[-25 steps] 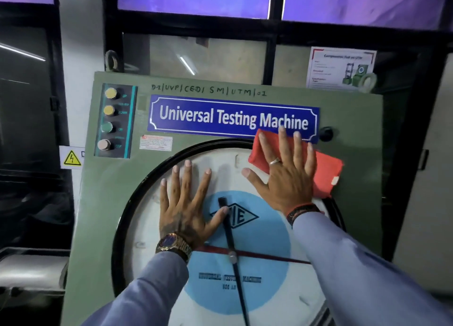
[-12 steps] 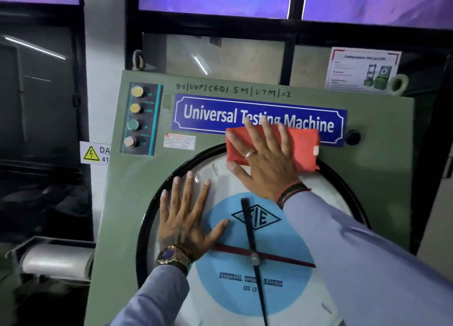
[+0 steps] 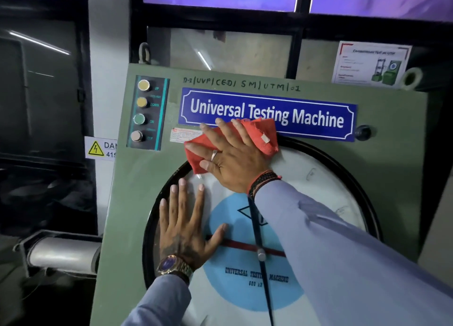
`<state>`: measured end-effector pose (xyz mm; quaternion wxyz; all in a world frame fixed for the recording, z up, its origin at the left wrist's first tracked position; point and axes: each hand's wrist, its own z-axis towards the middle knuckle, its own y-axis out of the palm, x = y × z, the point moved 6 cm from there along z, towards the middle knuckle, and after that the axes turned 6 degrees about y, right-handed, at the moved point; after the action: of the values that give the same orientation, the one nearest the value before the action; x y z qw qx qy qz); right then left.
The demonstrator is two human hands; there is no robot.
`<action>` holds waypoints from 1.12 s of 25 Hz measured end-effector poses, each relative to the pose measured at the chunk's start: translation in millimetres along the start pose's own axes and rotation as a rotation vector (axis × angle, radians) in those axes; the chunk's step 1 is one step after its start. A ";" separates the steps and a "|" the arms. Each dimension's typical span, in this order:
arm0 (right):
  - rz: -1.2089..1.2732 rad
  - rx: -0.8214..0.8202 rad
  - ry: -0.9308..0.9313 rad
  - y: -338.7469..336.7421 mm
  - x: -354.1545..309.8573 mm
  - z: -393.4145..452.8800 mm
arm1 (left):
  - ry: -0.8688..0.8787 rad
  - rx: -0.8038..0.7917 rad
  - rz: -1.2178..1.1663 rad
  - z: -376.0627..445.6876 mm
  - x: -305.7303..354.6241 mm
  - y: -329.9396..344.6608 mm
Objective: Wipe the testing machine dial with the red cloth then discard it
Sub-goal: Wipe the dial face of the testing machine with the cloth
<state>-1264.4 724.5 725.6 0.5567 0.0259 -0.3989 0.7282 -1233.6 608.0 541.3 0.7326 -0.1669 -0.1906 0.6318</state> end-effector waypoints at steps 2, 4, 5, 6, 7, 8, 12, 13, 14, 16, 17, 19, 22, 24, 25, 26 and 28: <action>0.028 0.041 0.140 -3.9 29.1 -13.3 | 0.029 -0.005 -0.003 16.2 7.3 -4.1; 0.038 0.093 0.288 -7.7 62.1 -36.0 | 0.077 0.014 -0.007 38.0 21.5 -11.5; 0.049 0.119 0.364 -8.7 78.8 -49.6 | 0.110 0.023 -0.002 49.6 31.5 -14.3; 0.059 0.140 0.433 -8.9 94.2 -63.7 | 0.144 0.027 0.007 60.1 42.2 -16.0; 0.064 0.155 0.498 -8.1 108.5 -79.5 | 0.172 0.030 0.015 68.9 52.6 -17.4; 0.061 0.159 0.568 -6.7 122.0 -97.7 | 0.187 0.033 0.020 76.5 62.4 -17.6; 0.056 0.149 0.838 4.3 152.0 -168.6 | 0.185 0.019 0.035 85.0 74.3 -17.4; 0.073 0.163 0.891 4.4 155.4 -177.0 | 0.191 0.018 0.036 85.0 73.1 -18.9; 0.097 0.166 0.931 3.2 157.2 -179.9 | 0.195 0.016 0.037 83.8 70.3 -21.1; 0.176 0.163 0.986 -3.5 158.0 -173.7 | 0.199 0.029 0.036 81.5 61.5 -30.3; 0.220 0.162 0.989 -7.9 157.2 -166.7 | 0.191 0.038 0.037 81.3 56.2 -37.0; 0.292 0.163 0.936 -17.7 149.5 -148.6 | 0.166 0.035 0.033 84.7 46.4 -50.0; 0.597 0.336 0.868 -45.7 131.5 -126.1 | 0.135 0.033 0.037 89.2 40.5 -77.6; 1.001 0.529 0.951 -64.6 119.6 -117.2 | 0.118 0.044 0.040 90.4 37.1 -99.3; 1.191 0.563 1.013 -69.7 110.1 -112.7 | 0.102 0.058 0.046 88.3 33.8 -112.4; 1.348 0.553 1.070 -75.9 97.8 -108.2 | 0.084 0.071 0.059 84.4 31.1 -125.9; 1.631 0.475 1.177 -77.5 72.8 -102.2 | 0.063 0.082 0.095 75.3 26.5 -152.6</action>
<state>-1186.1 849.1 733.9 -0.0186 -0.5033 0.1944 0.8417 -1135.5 612.2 682.9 0.7135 -0.1656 -0.1332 0.6676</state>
